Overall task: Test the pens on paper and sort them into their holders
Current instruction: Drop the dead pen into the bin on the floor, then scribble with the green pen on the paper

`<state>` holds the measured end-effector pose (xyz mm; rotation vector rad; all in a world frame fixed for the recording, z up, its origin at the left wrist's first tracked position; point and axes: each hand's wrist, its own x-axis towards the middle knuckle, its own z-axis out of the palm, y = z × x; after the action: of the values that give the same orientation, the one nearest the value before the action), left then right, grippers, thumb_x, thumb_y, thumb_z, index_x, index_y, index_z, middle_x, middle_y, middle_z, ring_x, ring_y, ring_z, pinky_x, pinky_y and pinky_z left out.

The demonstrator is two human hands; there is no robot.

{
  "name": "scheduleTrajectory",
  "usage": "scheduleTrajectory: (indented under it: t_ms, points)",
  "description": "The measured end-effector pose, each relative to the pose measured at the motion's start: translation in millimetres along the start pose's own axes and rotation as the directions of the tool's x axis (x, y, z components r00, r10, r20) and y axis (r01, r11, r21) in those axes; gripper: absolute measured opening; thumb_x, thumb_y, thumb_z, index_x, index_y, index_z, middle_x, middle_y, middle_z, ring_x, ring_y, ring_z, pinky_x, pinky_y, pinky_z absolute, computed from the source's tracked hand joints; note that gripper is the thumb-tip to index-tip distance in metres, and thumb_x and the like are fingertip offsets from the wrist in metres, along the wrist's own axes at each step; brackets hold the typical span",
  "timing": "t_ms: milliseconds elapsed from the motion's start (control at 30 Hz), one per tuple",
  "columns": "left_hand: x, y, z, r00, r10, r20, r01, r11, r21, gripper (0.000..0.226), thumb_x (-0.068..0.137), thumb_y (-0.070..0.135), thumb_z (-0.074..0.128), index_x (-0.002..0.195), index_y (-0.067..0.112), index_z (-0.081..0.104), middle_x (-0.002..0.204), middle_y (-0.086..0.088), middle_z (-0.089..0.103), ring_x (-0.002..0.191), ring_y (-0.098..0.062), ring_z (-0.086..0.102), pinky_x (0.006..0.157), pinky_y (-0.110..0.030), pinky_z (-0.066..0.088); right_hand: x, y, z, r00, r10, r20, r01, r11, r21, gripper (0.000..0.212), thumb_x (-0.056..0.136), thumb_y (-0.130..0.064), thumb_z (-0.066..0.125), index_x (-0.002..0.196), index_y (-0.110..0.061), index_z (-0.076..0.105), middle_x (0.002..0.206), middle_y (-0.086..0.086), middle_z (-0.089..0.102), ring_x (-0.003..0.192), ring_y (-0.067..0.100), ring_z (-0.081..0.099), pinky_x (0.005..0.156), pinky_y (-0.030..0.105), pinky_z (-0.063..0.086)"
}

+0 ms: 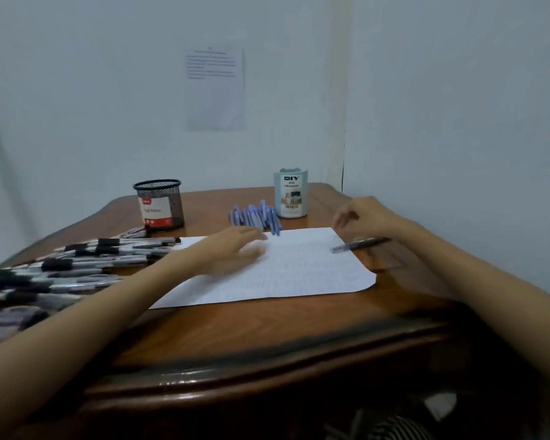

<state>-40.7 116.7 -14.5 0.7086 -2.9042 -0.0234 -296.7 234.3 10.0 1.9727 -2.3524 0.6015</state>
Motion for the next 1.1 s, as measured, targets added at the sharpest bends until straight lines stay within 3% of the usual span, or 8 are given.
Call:
scheduleTrajectory:
  t_ms: [67,133,333,433,567,700,933,1100]
  points:
    - [-4.3,-3.5,6.1,0.996,-0.021,0.082,0.028,0.996,-0.081,0.048,0.099,0.041,0.028,0.144,0.024,0.03,0.153,0.003,0.026,0.139,-0.014,0.025,0.112,-0.028,0.016,-4.2,16.4,-8.3,0.997,0.025,0.072,-0.022,0.999,-0.048,0.031,0.084,0.008,0.053,0.098,-0.012,0.072,0.092,-0.001,0.066,0.079,0.007,0.058,0.062,0.004,0.042]
    - [-7.0,-8.0,6.4,0.993,-0.028,0.117,0.043,0.992,-0.121,0.049,0.099,0.041,0.027,0.146,0.025,0.027,0.154,0.003,0.024,0.139,-0.013,0.024,0.111,-0.027,0.015,-4.2,28.6,-14.7,0.986,0.054,0.161,-0.047,0.998,-0.047,0.045,0.081,0.016,0.046,0.102,-0.014,0.071,0.094,-0.001,0.065,0.087,0.011,0.061,0.058,0.001,0.041]
    - [-7.8,-16.3,2.3,0.994,-0.027,0.11,0.037,0.995,-0.092,0.045,0.099,0.039,0.03,0.141,0.024,0.034,0.147,0.002,0.034,0.13,-0.013,0.035,0.106,-0.025,0.024,-3.6,37.9,-31.1,0.978,0.06,0.197,-0.023,0.982,-0.186,0.048,0.082,0.013,0.047,0.117,-0.015,0.066,0.116,0.003,0.062,0.111,0.018,0.056,0.083,0.022,0.043]
    - [-8.8,-12.5,3.8,0.995,-0.025,0.098,0.034,0.995,-0.089,0.047,0.098,0.043,0.029,0.139,0.022,0.036,0.144,0.002,0.036,0.125,-0.011,0.038,0.103,-0.023,0.027,-8.8,42.8,-31.5,0.969,0.087,0.231,-0.005,0.943,-0.332,0.036,0.084,-0.002,0.06,0.114,-0.022,0.068,0.112,0.0,0.065,0.1,0.014,0.058,0.081,0.022,0.044]
    - [-8.7,-7.2,3.1,0.995,-0.045,0.09,0.053,0.995,-0.085,0.057,0.092,0.053,0.026,0.138,0.021,0.037,0.142,0.001,0.038,0.12,-0.01,0.04,0.1,-0.024,0.029,-9.6,44.8,-23.6,0.995,-0.015,0.095,0.052,0.914,-0.403,0.027,0.083,-0.009,0.065,0.104,-0.026,0.072,0.099,-0.003,0.068,0.085,0.009,0.057,0.075,0.024,0.049]
    - [-10.3,-6.1,2.7,0.993,-0.054,0.109,0.064,0.994,-0.094,0.067,0.084,0.06,0.023,0.138,0.022,0.035,0.143,0.002,0.036,0.12,-0.01,0.04,0.099,-0.025,0.03,-4.2,33.5,-24.6,0.985,-0.165,-0.055,0.137,0.933,-0.332,0.03,0.086,-0.008,0.058,0.107,-0.026,0.069,0.092,-0.005,0.066,0.08,0.01,0.053,0.063,0.022,0.042]
    - [-8.9,-8.2,4.6,0.99,-0.068,0.124,0.08,0.993,-0.092,0.056,0.093,0.052,0.027,0.14,0.023,0.032,0.147,0.001,0.032,0.127,-0.013,0.036,0.105,-0.029,0.027,6.2,40.3,-10.2,0.99,-0.044,0.132,0.077,0.963,-0.258,0.033,0.095,-0.01,0.048,0.125,-0.018,0.059,0.119,0.004,0.059,0.093,0.01,0.046,0.077,0.022,0.034]
    - [-7.9,-8.2,3.0,0.988,-0.067,0.136,0.08,0.993,-0.09,0.056,0.093,0.051,0.027,0.142,0.023,0.03,0.149,0.002,0.03,0.129,-0.013,0.035,0.107,-0.03,0.027,-4.0,48.5,-19.6,0.989,-0.032,0.142,0.052,0.989,-0.141,0.026,0.092,-0.01,0.057,0.115,-0.016,0.067,0.107,-0.001,0.065,0.095,0.009,0.051,0.073,0.017,0.035]
